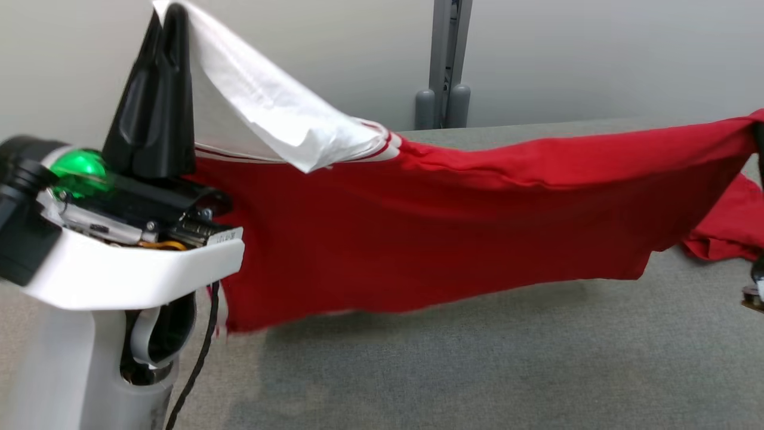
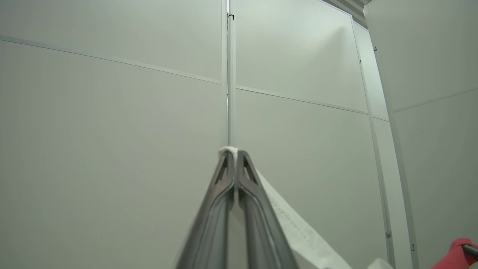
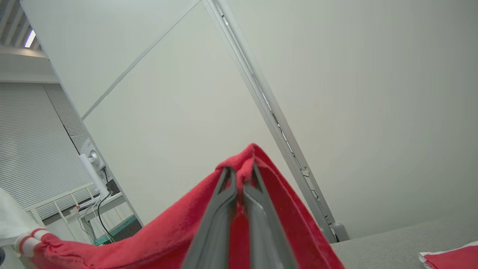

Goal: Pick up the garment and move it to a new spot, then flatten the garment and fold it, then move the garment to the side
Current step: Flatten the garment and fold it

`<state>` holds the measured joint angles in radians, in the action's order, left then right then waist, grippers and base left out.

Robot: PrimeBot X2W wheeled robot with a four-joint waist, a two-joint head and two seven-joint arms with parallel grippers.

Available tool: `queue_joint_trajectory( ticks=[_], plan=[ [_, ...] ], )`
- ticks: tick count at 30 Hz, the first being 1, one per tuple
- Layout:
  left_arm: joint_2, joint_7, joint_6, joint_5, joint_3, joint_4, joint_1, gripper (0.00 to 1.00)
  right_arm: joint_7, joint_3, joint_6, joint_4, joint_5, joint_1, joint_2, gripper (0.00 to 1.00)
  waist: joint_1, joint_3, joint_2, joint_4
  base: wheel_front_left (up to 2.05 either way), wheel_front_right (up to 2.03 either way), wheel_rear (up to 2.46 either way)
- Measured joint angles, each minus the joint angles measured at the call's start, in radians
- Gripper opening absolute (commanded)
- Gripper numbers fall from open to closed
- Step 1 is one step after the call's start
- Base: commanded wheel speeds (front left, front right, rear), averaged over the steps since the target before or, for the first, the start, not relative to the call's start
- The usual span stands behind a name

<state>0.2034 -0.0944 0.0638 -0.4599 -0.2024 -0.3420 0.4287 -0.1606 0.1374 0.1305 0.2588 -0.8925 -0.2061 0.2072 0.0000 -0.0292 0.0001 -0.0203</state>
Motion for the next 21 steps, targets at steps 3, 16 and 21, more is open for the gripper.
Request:
queue_joint_trajectory(
  ticks=[3,16,21],
  plan=[
    [0.003,0.037,-0.002,-0.009,-0.002,-0.022,0.05,0.0,-0.057,0.041,0.0,0.086,0.009,0.013,-0.02,0.0,0.0,-0.013,0.0,-0.006,0.0,0.0,0.0],
    [0.038,0.072,-0.109,0.032,-0.039,0.31,0.542,0.0,-0.142,0.027,0.0,-0.113,0.205,-0.459,-0.052,0.0,0.0,-0.214,0.0,-0.019,0.0,0.0,0.0],
    [0.03,0.049,-0.122,0.067,-0.03,0.526,0.887,0.0,-0.071,-0.013,0.0,-0.356,0.319,-0.85,-0.077,0.0,0.0,-0.339,0.0,-0.025,0.0,0.0,0.0]
  ],
)
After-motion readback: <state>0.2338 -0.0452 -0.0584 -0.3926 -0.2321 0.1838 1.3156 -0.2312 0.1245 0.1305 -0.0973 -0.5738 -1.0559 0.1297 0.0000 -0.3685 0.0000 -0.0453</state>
